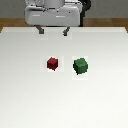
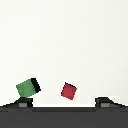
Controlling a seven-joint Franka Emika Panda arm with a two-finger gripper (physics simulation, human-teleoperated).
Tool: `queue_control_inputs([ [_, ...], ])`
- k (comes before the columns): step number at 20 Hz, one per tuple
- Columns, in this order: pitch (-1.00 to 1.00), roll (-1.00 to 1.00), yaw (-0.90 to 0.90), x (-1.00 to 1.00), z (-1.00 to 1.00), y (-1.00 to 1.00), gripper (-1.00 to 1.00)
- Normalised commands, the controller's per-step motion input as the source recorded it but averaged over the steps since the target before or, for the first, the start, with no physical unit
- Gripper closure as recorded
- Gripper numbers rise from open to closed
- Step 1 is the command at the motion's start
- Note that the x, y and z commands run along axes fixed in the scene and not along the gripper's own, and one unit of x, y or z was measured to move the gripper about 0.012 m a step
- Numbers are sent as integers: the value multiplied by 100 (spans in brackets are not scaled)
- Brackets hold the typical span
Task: Place the red cube on top of the green cube.
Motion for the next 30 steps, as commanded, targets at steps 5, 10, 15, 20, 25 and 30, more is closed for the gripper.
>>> queue_control_inputs([
  [5,0,0,-12,0,0,0,-100],
  [10,0,0,-6,0,0,0,-100],
  [15,0,0,0,0,-40,0,-100],
  [20,0,0,0,0,-60,-10,-100],
  [25,0,0,0,0,0,0,-100],
  [30,0,0,0,0,-60,-20,-100],
])
